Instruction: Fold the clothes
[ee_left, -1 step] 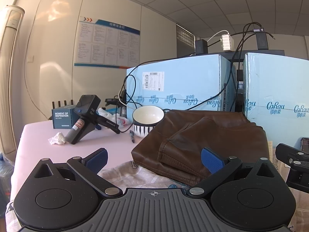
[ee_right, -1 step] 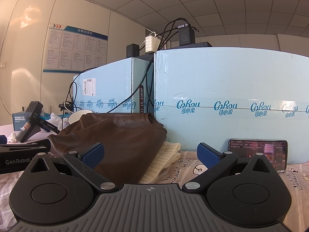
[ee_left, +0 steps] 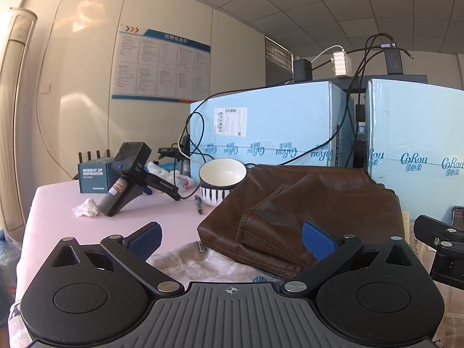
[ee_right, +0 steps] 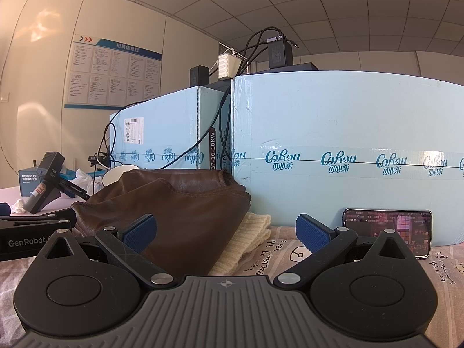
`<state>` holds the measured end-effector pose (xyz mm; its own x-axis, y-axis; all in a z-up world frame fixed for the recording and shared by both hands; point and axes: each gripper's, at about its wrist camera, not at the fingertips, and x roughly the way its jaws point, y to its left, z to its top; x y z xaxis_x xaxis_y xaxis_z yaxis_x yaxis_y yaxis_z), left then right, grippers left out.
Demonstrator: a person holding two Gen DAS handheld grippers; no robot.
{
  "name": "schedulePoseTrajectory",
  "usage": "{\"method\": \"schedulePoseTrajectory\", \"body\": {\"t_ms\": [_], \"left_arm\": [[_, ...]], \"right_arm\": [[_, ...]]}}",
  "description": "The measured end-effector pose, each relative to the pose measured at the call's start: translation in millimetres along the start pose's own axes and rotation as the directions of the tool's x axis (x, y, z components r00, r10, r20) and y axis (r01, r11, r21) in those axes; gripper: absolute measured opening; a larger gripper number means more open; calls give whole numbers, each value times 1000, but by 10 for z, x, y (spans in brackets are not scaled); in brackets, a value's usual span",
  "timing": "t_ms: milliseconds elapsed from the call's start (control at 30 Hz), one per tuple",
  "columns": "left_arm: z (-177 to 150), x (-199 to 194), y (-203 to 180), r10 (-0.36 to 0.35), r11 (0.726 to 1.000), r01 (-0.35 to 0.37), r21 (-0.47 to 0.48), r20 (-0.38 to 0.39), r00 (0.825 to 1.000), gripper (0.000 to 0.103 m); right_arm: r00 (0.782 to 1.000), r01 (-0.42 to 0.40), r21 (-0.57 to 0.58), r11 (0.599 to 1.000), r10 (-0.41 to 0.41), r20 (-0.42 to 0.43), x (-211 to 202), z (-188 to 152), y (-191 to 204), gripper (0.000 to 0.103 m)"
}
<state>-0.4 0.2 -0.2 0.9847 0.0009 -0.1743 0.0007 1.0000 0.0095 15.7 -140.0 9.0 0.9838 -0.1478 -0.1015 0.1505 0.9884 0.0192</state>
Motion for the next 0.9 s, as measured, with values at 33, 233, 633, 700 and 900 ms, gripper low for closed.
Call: {"method": "schedulePoseTrajectory", "body": {"t_ms": [33,233,633,700,900], "left_arm": [[-1,-2,1,0,1000,0,1,0,1000,103],[-12,-6,32,-3,1000,3,1,-2,1000,103],[-9,0,32,-6,1000,6,-10,-3,1000,103],[-10,1,32,-6,1000,6,-9,-2,1000,103],[-10,1,33,-8,1000,8,-10,-3,1000,103]], "right_arm": [[1000,0,0,1000,0,1,0,-1,0,103],[1000,0,-1,1000,0,-1,1,-1,-1,103],[1000,0,0,1000,0,-2,-3,-8,1,103],[1000,0,0,1000,0,-2,-4,-9,1,103],[1000,0,0,1000,0,-2,-1,-6,-1,103]]}}
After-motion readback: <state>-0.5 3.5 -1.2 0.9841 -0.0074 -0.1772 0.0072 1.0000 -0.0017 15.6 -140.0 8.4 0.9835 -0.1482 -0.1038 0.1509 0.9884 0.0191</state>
